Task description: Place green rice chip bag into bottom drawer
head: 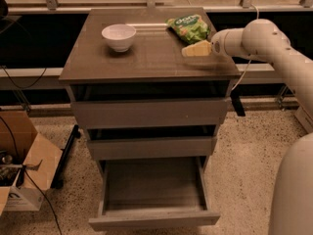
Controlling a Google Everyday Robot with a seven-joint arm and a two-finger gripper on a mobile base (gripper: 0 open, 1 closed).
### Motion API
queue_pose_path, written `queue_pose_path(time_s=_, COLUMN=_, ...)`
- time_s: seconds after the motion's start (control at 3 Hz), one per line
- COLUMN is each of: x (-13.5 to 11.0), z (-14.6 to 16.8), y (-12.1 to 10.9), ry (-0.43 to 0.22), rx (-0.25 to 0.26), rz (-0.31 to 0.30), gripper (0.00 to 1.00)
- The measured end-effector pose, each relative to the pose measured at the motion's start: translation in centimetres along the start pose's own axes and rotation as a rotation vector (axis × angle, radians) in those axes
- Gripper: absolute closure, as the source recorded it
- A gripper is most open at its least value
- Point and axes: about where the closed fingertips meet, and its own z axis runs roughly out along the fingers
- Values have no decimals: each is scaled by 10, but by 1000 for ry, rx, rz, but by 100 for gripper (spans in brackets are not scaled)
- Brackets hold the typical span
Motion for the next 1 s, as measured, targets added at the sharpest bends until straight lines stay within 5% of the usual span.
queue_pose_path(time_s=1.0, x=-43, z=66, y=-26, ry=-173, rx=92, rz=121, gripper=0)
